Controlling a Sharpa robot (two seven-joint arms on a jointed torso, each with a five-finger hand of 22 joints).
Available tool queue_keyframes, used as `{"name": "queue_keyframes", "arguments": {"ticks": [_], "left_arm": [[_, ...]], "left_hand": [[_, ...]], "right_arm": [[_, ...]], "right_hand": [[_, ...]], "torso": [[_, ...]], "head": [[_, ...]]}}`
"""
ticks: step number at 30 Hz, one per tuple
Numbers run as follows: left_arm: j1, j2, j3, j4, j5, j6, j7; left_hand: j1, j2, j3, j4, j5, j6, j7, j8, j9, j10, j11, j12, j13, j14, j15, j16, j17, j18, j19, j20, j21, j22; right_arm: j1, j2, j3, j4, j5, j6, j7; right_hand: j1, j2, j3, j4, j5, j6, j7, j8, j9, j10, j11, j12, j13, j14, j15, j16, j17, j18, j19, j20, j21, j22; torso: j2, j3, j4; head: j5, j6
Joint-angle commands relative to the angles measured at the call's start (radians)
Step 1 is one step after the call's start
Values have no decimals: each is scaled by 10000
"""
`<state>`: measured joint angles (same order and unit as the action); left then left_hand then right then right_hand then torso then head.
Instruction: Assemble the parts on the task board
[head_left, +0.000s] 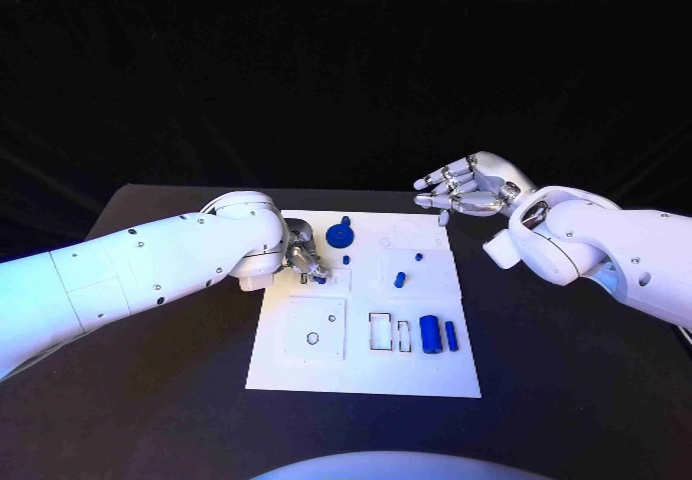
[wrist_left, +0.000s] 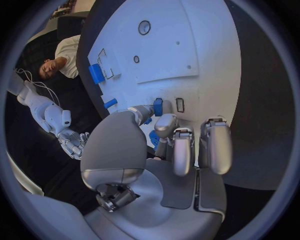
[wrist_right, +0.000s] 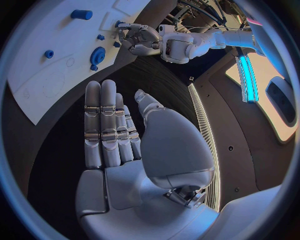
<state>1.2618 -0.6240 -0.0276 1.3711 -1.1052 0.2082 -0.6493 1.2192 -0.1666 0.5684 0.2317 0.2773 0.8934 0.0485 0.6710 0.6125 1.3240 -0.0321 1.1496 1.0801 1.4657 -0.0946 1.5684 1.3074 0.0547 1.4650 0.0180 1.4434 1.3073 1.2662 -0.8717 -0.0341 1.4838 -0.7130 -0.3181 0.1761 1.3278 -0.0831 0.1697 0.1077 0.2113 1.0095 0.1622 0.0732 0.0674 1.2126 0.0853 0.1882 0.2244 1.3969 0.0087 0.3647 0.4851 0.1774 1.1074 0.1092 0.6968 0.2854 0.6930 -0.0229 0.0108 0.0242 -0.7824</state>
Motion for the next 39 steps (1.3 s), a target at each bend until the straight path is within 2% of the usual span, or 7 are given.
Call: {"name": "queue_keyframes", "arguments": {"ticks": [1, 8, 15, 20, 23, 29, 39], "left_arm": [[-19, 0, -26, 19, -106, 356, -1], [-21, -24, -37, 32, -108, 411, -6], [-24, -42, -42, 88, -108, 487, -7], [-25, -2, -42, 54, -108, 468, -3], [-25, 29, -42, 10, -107, 471, -2], [-25, 148, -45, -136, -78, 547, 1], [-24, 226, -50, -225, -59, 717, -2]], "left_hand": [[-13, 126, 1577, -1710, -17, -58, -16, 37, -19, 43, 35, -16, -7, 1051, 59, 24, 2634, -97, 189, 28, 52, 560], [-13, 283, 1434, -1901, -484, -63, 21, -126, -164, 66, 70, 14, 23, 1051, 94, 24, 2634, -103, 193, 61, 71, 606], [7, 266, 1378, -2010, -550, -33, 27, -182, -228, 104, 75, 76, 91, 1051, 101, 24, 2634, -115, 216, 70, 106, 668], [-154, 317, 1286, -1968, -471, 74, 11, -232, -313, 160, 71, 138, 153, 1051, 104, 24, 2634, -121, 229, 78, 128, 709], [-463, 422, 1180, -1776, -362, 223, -33, -281, -413, 229, 41, 221, 239, 1051, 92, 24, 2634, -123, 236, 74, 139, 732], [-1223, 532, 781, -1286, -363, 487, -103, -422, -653, 281, -6, 288, 305, 1051, 49, 24, 2634, -130, 250, 41, 158, 781], [-1655, 581, 459, -1045, -364, 704, -146, -546, -893, 332, -43, 357, 384, 1051, 13, 24, 2634, -132, 255, 6, 159, 802]], "right_arm": [[-10, 13, -1, 2, -13, 150, 41], [-11, 13, -2, 4, -13, 162, 45], [-12, 14, -3, 3, -13, 170, 46], [-13, 22, -3, 0, -13, 187, 41], [-13, 26, -4, -4, -13, 193, 36], [-14, 32, -5, -5, -13, 201, 28], [-14, 25, -6, 9, -14, 206, 22]], "right_hand": [[-87, 11, 2, 38, 55, -6, 41, -45, 11, 73, 1, -45, -9, 89, 2, -56, 16, 62, 64, 31, -33, -8], [-87, 11, 2, 38, 55, -6, 41, -45, 11, 73, 1, -45, -9, 89, 2, -56, 16, 62, 64, 31, -33, -8], [-107, 15, -14, 54, 68, -8, 42, -45, 11, 74, 1, -49, -18, 95, 4, -74, 19, 62, 72, 33, -49, -19], [-107, 15, -14, 54, 68, -8, 42, -45, 11, 74, 1, -49, -18, 95, 4, -74, 19, 62, 72, 33, -49, -19], [-113, 17, -20, 59, 77, -8, 41, -45, 11, 74, 1, -51, -22, 97, 5, -82, 21, 62, 75, 34, -56, -24], [-113, 17, -20, 59, 77, -8, 41, -45, 11, 74, 1, -51, -22, 97, 5, -82, 21, 62, 75, 34, -56, -24], [-114, 19, -27, 62, 96, -9, 40, -45, 11, 73, 1, -54, -28, 97, 5, -94, 23, 62, 79, 35, -67, -31]], "torso": [[8, 5, -1], [12, 10, -15], [13, 10, -3], [7, 13, -12], [14, 12, -14], [12, 12, -18], [13, 14, -18]], "head": [[25, -19], [36, -28], [33, -38], [50, -46], [61, -59], [69, -60], [46, -75]]}}
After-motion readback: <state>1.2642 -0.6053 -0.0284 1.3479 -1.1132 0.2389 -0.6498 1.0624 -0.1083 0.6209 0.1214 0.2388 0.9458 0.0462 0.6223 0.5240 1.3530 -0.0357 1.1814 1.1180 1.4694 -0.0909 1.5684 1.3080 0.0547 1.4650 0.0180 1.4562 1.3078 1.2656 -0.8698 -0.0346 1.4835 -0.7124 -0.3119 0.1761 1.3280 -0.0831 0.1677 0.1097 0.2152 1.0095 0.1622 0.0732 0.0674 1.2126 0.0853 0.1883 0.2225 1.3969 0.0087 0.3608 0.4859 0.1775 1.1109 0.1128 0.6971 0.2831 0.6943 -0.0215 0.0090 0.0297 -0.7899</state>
